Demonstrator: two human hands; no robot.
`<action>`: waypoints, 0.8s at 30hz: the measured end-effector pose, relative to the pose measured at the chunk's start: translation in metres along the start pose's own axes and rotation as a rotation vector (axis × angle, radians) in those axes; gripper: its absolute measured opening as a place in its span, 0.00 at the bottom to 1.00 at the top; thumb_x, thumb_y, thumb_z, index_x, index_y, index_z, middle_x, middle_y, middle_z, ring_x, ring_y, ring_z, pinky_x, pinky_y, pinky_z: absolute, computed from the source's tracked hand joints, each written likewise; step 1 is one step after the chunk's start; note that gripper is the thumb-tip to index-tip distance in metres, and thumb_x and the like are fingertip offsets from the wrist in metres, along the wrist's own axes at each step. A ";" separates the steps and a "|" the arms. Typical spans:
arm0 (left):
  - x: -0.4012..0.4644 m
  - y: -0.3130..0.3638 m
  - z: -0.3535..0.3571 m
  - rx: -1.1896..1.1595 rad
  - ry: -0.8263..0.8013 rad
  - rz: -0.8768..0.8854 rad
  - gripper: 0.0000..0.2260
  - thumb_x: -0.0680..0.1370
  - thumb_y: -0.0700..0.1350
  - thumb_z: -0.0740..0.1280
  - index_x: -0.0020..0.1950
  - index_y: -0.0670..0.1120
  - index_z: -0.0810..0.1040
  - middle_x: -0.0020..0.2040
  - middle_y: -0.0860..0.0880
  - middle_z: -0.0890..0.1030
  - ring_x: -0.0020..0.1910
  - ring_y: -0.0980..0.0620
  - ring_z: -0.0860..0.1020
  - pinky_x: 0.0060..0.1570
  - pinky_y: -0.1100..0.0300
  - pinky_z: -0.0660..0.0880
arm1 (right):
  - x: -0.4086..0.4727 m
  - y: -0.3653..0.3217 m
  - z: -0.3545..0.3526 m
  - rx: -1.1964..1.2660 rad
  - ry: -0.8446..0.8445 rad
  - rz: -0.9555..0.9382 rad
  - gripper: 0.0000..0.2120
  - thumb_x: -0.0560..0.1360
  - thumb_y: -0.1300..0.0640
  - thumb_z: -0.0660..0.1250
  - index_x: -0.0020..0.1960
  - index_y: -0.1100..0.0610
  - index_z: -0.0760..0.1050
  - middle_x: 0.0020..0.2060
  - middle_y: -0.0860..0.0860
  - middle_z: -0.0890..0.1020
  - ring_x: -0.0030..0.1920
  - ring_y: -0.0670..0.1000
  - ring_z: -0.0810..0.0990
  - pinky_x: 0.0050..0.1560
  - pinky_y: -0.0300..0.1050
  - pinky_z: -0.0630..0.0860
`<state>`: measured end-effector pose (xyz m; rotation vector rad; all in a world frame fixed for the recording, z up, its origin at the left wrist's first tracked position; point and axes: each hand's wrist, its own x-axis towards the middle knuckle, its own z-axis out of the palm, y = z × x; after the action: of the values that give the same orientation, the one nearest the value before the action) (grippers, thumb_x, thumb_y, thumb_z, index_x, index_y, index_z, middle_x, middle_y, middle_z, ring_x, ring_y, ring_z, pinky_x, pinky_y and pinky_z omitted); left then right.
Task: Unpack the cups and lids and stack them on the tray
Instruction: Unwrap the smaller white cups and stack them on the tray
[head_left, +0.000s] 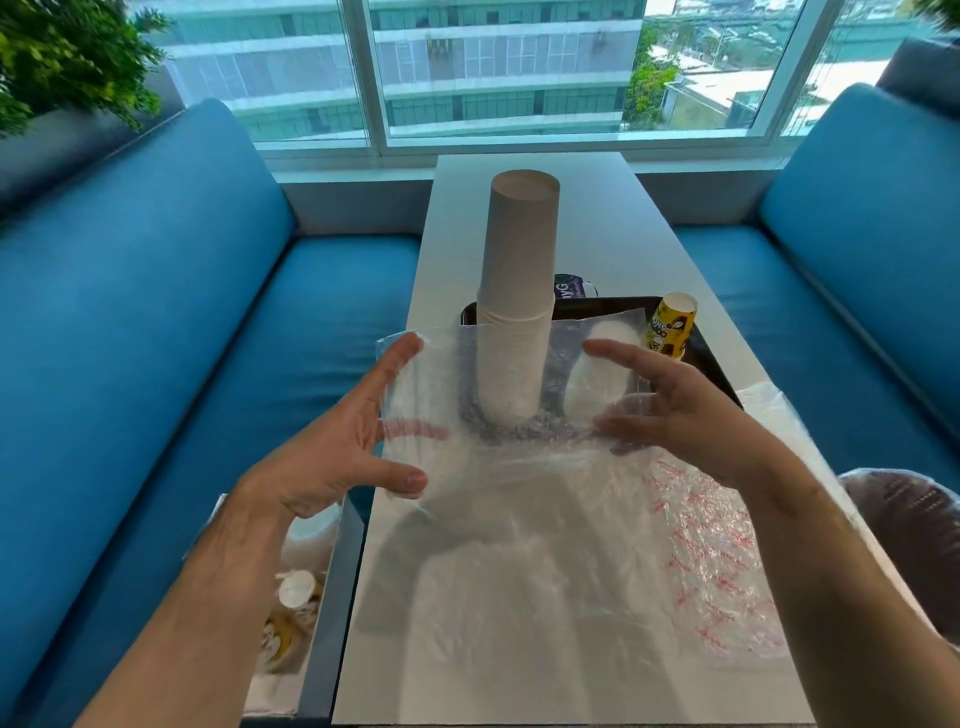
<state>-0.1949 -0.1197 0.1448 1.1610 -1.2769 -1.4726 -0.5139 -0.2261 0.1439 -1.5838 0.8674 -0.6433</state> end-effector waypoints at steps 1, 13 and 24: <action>0.000 0.000 -0.001 0.004 -0.003 0.000 0.53 0.65 0.30 0.77 0.76 0.69 0.57 0.72 0.79 0.53 0.66 0.50 0.78 0.47 0.45 0.83 | -0.001 0.000 0.000 -0.003 0.001 0.007 0.38 0.71 0.71 0.73 0.72 0.40 0.70 0.71 0.43 0.71 0.53 0.55 0.85 0.50 0.49 0.84; -0.004 0.006 -0.008 0.060 -0.079 -0.013 0.59 0.63 0.30 0.77 0.79 0.67 0.49 0.74 0.78 0.48 0.69 0.53 0.76 0.43 0.52 0.83 | -0.010 -0.003 -0.011 0.003 -0.077 0.041 0.47 0.67 0.72 0.76 0.73 0.32 0.67 0.76 0.40 0.65 0.67 0.58 0.77 0.66 0.64 0.75; 0.001 0.010 -0.014 0.199 -0.195 -0.029 0.60 0.65 0.31 0.80 0.77 0.72 0.48 0.72 0.81 0.50 0.71 0.54 0.73 0.56 0.53 0.80 | -0.015 -0.008 -0.024 0.192 -0.029 -0.033 0.48 0.61 0.54 0.84 0.73 0.32 0.65 0.73 0.44 0.71 0.63 0.59 0.81 0.59 0.59 0.80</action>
<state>-0.1810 -0.1250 0.1542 1.1898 -1.5757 -1.5361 -0.5399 -0.2267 0.1572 -1.4340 0.7363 -0.7041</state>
